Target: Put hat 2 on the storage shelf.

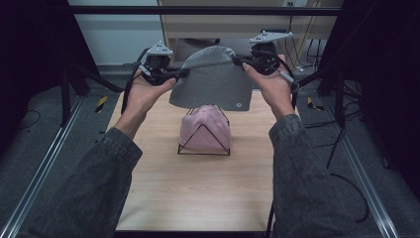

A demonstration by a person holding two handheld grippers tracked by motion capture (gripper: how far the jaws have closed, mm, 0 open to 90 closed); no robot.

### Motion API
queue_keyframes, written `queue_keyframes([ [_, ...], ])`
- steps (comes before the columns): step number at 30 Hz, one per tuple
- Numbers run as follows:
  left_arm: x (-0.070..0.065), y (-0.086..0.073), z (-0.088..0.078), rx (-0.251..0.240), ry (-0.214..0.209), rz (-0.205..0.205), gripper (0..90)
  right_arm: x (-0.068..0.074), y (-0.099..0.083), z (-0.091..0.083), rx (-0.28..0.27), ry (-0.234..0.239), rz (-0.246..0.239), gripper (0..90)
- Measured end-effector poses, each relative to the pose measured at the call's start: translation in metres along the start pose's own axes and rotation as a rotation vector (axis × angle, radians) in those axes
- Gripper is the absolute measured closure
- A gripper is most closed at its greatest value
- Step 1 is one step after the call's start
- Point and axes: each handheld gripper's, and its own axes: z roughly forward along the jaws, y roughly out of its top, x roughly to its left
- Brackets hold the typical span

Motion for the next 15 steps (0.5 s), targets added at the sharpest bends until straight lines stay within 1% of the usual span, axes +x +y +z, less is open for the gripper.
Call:
queue_keyframes([
  [5,-0.001,-0.001,-0.004,-0.010,0.002,-0.002,86.9,0.003,0.001,0.000,-0.007,0.001,-0.007,86.3],
  [6,-0.001,-0.001,-0.005,-0.011,0.005,-0.001,86.9,0.003,0.002,0.000,-0.009,0.004,0.000,86.3],
  [14,-0.005,0.008,-0.020,-0.028,0.011,0.007,87.0,0.008,0.010,-0.007,-0.039,0.008,-0.004,86.4],
  [15,-0.005,0.008,-0.020,-0.028,0.011,0.007,87.0,0.008,0.010,-0.007,-0.039,0.008,-0.004,86.4],
])
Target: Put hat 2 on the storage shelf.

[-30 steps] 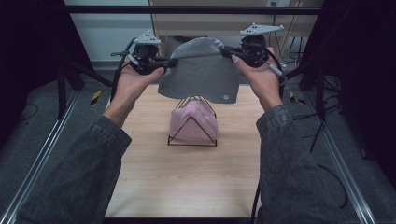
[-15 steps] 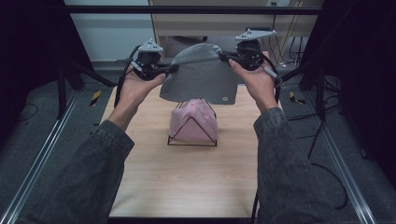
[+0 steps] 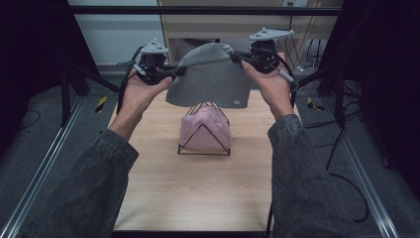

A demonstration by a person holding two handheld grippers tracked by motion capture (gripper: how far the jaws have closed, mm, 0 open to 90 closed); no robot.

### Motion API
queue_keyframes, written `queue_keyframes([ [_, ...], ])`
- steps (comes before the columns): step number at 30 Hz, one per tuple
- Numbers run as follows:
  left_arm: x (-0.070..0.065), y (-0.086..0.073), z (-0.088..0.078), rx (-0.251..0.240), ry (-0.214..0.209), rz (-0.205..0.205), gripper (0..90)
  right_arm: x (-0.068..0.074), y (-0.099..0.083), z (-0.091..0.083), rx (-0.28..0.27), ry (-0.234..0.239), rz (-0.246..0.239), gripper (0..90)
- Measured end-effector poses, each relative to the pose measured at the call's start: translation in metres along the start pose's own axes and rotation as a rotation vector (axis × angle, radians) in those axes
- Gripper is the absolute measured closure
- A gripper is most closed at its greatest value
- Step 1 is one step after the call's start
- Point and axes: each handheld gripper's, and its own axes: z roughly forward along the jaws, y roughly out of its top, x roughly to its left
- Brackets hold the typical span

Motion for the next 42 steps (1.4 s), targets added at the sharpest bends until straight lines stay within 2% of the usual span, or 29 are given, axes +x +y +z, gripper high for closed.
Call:
queue_keyframes([
  [9,-0.004,0.001,-0.010,0.000,-0.003,0.000,86.9,0.005,0.003,-0.004,-0.004,0.009,-0.005,86.4],
  [15,0.004,-0.012,0.007,0.023,0.008,-0.013,87.0,0.004,-0.003,0.005,0.032,-0.002,-0.017,86.4],
  [22,0.013,-0.017,0.022,0.013,0.021,-0.025,86.9,-0.005,-0.008,0.019,0.045,-0.017,0.000,86.4],
  [26,0.012,-0.014,0.021,-0.008,0.028,-0.019,87.0,-0.008,-0.009,0.022,0.043,-0.022,0.001,86.4],
  [33,0.011,-0.006,0.025,-0.007,0.036,-0.004,87.0,-0.013,-0.004,0.023,0.045,-0.035,0.008,86.4],
  [37,0.014,-0.013,0.028,0.002,0.022,-0.028,87.0,-0.014,-0.008,0.026,0.055,-0.029,0.012,86.4],
  [42,0.008,-0.022,0.027,0.004,0.005,-0.026,87.0,-0.010,-0.012,0.026,0.058,-0.022,0.005,86.4],
])
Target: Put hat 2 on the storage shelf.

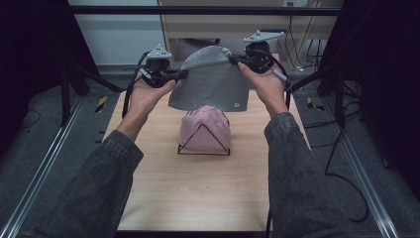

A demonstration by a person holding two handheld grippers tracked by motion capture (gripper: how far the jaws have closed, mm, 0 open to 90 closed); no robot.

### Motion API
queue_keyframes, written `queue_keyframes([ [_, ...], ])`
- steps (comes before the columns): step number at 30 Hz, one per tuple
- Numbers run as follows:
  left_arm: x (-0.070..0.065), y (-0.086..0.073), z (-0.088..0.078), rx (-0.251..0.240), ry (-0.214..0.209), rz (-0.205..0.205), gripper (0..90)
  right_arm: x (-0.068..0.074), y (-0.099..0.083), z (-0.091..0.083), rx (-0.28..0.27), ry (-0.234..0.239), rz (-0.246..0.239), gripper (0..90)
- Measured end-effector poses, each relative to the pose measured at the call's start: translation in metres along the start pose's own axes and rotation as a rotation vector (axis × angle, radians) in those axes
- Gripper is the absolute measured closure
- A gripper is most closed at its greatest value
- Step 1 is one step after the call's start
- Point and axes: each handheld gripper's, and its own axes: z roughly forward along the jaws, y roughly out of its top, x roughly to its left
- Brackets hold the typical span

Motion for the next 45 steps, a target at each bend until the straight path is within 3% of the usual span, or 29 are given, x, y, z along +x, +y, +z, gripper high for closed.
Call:
queue_keyframes([
  [9,-0.001,-0.010,-0.003,0.011,0.012,0.005,86.9,0.012,-0.010,-0.009,0.006,0.014,-0.018,86.4],
  [28,0.002,-0.060,0.011,0.079,-0.008,-0.031,87.0,0.028,-0.051,0.013,0.092,0.049,-0.020,86.5],
  [45,0.003,-0.086,0.021,0.122,-0.015,-0.051,87.0,0.036,-0.078,0.027,0.145,0.064,-0.009,86.5],
])
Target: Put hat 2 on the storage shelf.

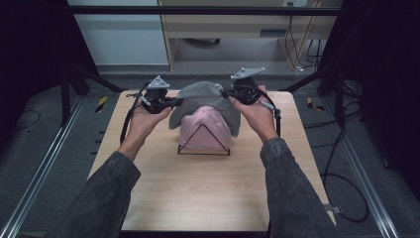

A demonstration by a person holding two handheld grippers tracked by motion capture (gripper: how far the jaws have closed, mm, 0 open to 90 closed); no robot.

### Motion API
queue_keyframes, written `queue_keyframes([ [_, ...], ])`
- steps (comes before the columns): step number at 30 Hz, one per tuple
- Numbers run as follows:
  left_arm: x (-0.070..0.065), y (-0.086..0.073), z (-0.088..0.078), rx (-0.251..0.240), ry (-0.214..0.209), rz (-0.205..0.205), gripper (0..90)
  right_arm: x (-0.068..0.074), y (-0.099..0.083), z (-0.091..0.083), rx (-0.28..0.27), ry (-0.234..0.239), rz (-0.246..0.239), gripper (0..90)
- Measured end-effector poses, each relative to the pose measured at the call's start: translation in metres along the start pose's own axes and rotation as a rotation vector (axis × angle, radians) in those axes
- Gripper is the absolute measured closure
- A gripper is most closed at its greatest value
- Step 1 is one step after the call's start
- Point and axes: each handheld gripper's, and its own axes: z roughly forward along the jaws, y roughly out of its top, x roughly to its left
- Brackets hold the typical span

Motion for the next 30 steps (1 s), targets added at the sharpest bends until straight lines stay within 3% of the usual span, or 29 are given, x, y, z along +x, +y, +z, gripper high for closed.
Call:
queue_keyframes([
  [16,0.000,-0.025,0.015,0.043,-0.009,-0.018,86.9,0.003,-0.019,0.016,0.059,0.003,-0.007,86.4],
  [30,-0.002,-0.038,0.019,0.063,-0.018,-0.029,86.6,0.008,-0.025,0.019,0.068,0.012,-0.008,86.2],
])
